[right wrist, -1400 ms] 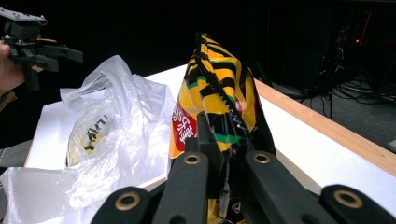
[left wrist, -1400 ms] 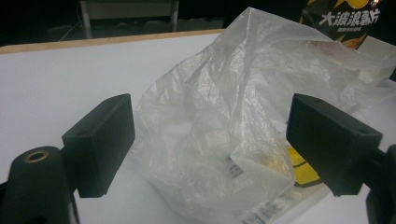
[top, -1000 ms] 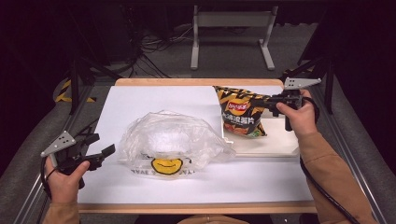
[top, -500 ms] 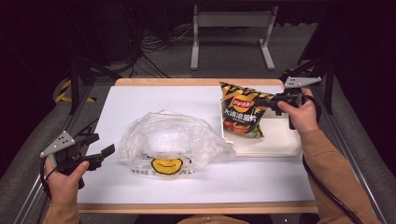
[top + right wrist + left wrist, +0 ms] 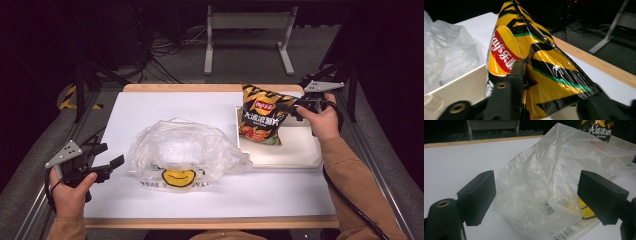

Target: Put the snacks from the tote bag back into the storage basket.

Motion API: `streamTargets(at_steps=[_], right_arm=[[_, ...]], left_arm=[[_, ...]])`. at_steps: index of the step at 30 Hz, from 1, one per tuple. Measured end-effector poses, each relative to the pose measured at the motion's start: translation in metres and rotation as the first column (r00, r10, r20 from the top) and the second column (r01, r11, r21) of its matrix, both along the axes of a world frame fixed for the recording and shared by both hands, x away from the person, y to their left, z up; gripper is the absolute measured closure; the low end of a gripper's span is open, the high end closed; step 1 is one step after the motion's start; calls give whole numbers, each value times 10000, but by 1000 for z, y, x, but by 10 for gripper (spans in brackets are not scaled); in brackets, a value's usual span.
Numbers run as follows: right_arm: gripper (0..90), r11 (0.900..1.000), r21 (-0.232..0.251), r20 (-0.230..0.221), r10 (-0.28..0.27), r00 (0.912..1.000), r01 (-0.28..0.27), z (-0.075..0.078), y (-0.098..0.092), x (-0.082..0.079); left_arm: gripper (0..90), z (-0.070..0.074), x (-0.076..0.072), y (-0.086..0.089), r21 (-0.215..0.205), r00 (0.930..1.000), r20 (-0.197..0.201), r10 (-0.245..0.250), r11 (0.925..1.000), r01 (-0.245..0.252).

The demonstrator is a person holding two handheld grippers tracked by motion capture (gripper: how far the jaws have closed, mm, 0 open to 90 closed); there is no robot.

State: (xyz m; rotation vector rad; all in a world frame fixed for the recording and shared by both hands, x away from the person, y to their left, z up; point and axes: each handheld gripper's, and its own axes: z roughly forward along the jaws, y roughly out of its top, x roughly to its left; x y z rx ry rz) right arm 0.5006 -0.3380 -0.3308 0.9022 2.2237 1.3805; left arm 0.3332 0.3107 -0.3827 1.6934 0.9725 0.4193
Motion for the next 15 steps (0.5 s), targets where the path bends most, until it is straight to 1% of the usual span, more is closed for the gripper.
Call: streamTargets(at_steps=[2, 4, 6, 8, 10, 11, 12, 14, 15], right_arm=[[477, 9999, -40, 140, -159, 9998, 160, -1, 0, 1], [373, 9987, -167, 454, -467, 9979, 475, -1, 0, 2], [303, 9969, -242, 654, -731, 9952, 748, -1, -1, 2], [270, 9954, -261, 773, -901, 9929, 924, -1, -2, 2], [233, 9943, -136, 828, -1039, 9911, 1054, -1, -4, 2], [233, 9943, -136, 828, -1039, 9911, 1054, -1, -4, 2], [216, 9949, 64, 883, -1012, 9909, 1011, 0, -6, 0], [206, 9952, 132, 904, -974, 9911, 966, 1, -6, 0], [204, 9962, 205, 929, -865, 9919, 849, 1, -6, -1]], left_arm=[[159, 0, 0, 0, -26, 10000, -8, 32, 10000, -32], [159, 1, 0, 0, -22, 10000, 3, 29, 10000, -29], [159, 0, 0, 0, -24, 10000, 2, 27, 10000, -27], [159, 0, 0, 0, -21, 10000, 4, 16, 10000, -16], [158, 0, 0, -1, -4, 10000, 12, 3, 10000, -3], [158, 0, 0, -1, -4, 10000, 12, 3, 10000, -3], [157, 0, 0, -1, -16, 10000, 7, 0, 10000, 0], [157, 0, 0, -1, -12, 10000, 4, -11, 10000, 11], [157, 1, 1, -2, -7, 10000, 2, -22, 10000, 22]])
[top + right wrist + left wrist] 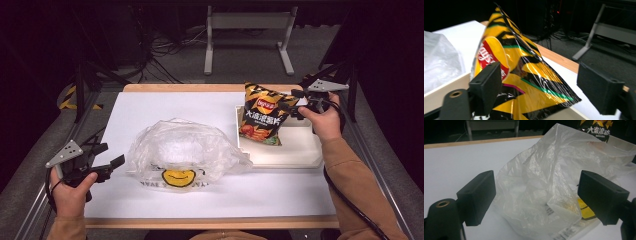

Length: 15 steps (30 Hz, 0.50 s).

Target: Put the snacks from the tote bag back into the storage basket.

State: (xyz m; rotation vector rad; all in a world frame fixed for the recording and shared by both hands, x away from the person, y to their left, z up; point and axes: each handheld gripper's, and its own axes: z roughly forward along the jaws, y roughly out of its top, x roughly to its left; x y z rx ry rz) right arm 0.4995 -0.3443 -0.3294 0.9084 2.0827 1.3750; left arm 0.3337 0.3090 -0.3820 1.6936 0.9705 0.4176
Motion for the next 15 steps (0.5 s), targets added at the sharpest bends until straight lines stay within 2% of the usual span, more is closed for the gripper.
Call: streamTargets(at_steps=[2, 10, 15], right_arm=[[184, 9996, 202, 80, 192, 9998, -193, 3, 0, -3], [180, 9995, 176, 700, 245, 9972, -258, 25, -3, -21], [174, 9979, 251, 1071, 572, 9926, -602, 41, -5, -35]], left_arm=[[156, 0, 1, -1, 33, 10000, 27, -53, 10000, 53], [154, 1, 2, -3, 64, 9998, 19, -186, 9998, 186], [148, 3, -1, -4, 87, 9997, 65, -228, 9997, 227]])
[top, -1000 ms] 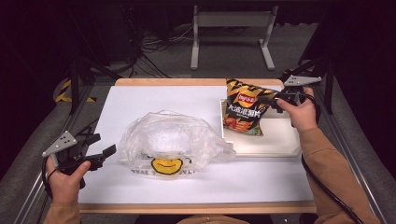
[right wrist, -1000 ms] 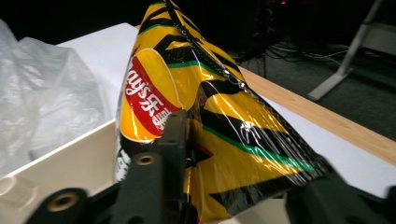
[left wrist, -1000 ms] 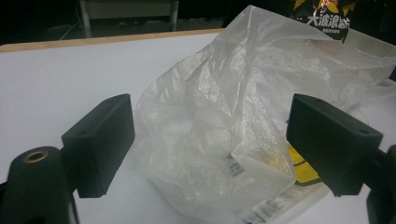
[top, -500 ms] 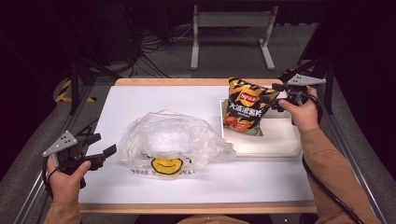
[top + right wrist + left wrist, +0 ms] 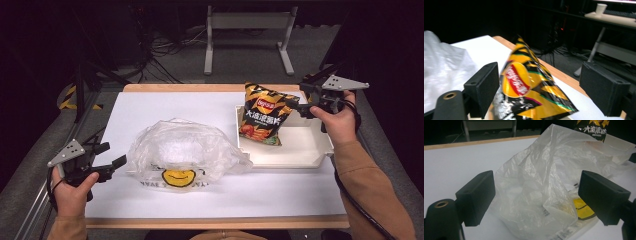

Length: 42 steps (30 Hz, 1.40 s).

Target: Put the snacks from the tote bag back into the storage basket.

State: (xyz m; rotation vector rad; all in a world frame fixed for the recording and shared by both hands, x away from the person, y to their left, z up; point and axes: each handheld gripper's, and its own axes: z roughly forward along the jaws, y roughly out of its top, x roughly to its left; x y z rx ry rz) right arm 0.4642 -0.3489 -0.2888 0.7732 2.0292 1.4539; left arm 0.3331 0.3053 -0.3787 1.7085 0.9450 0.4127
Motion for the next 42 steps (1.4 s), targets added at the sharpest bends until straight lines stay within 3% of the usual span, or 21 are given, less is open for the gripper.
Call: streamTargets(at_steps=[6, 11, 17, 23, 30, 38, 42], right_arm=[[175, 9973, -281, 130, 677, 9976, -673, 10, 4, -22], [171, 9940, 61, 276, 1091, 9936, -1093, 15, 1, -42], [169, 9923, 205, 266, 1214, 9923, -1219, 9, -3, -65], [168, 9908, 315, 184, 1314, 9912, -1319, -4, -7, -87], [182, 9891, 760, -153, 1280, 9917, -1265, -23, -3, -105], [199, 9963, 322, -267, 809, 9964, -801, -49, 5, -120], [202, 9962, 456, -477, 764, 9959, -742, -64, 10, -123]], left_arm=[[145, -1, -5, -4, 82, 9999, -83, -124, 9999, 124], [143, 1, -8, -6, 82, 9997, -50, -229, 9997, 229], [137, 0, -9, -7, 92, 9993, -143, -348, 9993, 349], [136, 0, -10, -8, 79, 9992, -81, -391, 9992, 392], [137, -1, -11, -11, 113, 9990, -96, -443, 9989, 444], [136, -3, -11, -10, -27, 9987, -190, -472, 9989, 472], [136, -3, -12, -10, -39, 9989, -148, -454, 9990, 453]])
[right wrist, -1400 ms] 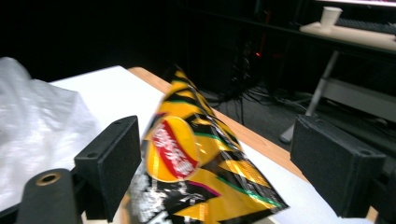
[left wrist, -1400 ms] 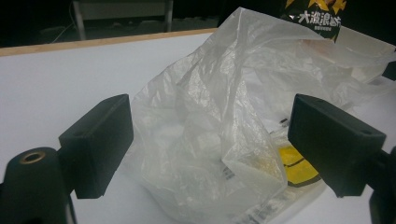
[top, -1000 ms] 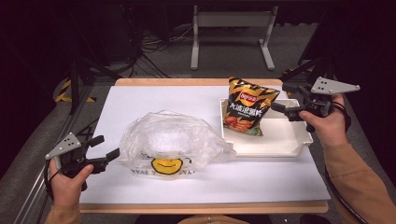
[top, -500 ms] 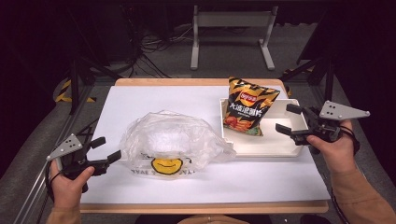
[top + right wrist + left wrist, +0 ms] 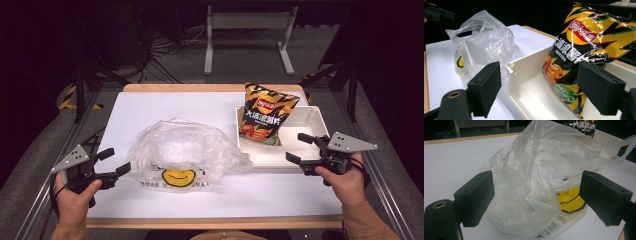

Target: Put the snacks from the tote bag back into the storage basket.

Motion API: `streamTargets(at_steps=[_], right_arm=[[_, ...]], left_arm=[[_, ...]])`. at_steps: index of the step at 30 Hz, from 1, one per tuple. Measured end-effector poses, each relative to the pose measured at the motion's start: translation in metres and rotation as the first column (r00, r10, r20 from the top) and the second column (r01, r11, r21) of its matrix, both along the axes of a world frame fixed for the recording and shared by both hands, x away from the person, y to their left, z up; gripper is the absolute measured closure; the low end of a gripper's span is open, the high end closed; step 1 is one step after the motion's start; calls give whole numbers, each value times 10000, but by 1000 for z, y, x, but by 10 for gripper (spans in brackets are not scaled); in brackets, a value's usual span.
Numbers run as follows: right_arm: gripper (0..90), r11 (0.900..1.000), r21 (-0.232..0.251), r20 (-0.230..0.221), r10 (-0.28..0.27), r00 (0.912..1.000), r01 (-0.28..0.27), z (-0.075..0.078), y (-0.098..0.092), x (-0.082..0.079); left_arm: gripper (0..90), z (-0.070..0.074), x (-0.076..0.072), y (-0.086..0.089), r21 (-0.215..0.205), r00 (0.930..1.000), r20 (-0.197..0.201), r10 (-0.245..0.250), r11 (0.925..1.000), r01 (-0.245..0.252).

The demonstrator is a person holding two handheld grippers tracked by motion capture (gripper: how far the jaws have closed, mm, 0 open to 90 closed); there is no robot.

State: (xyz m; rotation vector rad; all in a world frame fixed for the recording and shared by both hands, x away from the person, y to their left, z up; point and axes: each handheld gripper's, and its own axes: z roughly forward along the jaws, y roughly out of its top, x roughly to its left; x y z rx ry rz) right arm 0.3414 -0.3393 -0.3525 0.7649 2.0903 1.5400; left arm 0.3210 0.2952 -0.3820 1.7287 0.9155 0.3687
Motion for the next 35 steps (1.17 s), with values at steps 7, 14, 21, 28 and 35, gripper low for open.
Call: streamTargets(at_steps=[7, 14, 21, 28, 35], right_arm=[[193, 9997, 197, -77, -120, 9999, 122, -19, 4, -4], [157, 9993, 138, -192, -343, 9992, 345, -39, 7, -2], [146, 9984, 96, -327, -552, 9979, 556, -59, 8, 3], [143, 9952, 473, -381, -837, 9958, 855, -65, 1, 6], [140, 9951, 407, -280, -893, 9956, 904, -65, 1, 5]], left_arm=[[137, -1, -1, 1, -33, 10000, 82, -39, 10000, 40], [132, -3, -2, -1, -193, 9993, 202, -328, 9993, 331], [125, -9, -3, 1, -273, 9987, 279, -422, 9987, 429], [117, -14, -3, 4, -415, 9982, 256, -542, 9976, 552], [82, -16, -4, 6, -443, 9975, 334, -629, 9969, 643]])
